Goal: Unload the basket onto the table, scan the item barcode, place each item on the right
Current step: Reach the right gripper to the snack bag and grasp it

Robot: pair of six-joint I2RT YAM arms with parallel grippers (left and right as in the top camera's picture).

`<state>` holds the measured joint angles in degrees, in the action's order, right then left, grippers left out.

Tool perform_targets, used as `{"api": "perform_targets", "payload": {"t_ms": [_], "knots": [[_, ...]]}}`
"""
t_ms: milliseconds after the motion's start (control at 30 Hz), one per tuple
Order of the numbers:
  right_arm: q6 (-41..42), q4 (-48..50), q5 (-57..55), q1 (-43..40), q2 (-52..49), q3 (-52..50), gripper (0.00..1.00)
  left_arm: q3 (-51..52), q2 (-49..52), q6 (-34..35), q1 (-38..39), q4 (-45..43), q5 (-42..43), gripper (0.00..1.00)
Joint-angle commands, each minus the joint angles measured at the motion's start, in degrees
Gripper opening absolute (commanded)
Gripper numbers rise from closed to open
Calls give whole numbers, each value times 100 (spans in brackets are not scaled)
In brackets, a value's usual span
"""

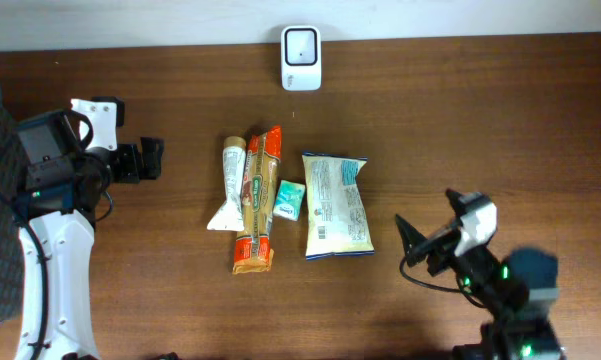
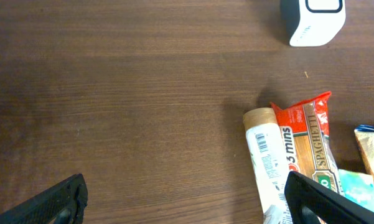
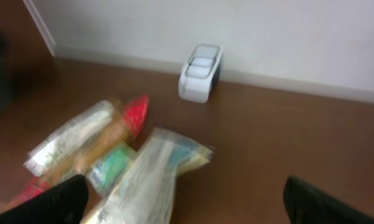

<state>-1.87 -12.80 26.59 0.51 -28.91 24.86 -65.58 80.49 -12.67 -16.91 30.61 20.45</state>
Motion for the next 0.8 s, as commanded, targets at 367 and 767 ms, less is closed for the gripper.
{"api": "perform_targets", "payload": {"t_ms": [367,767], "knots": [[-1102,-3676,297,647,-6546,6463,81,-31,28,-94,-4,11,96,99],[1189,-2885,-933,2741,-9044,7291,4,-31,28,-94,-4,11,96,99]]}}
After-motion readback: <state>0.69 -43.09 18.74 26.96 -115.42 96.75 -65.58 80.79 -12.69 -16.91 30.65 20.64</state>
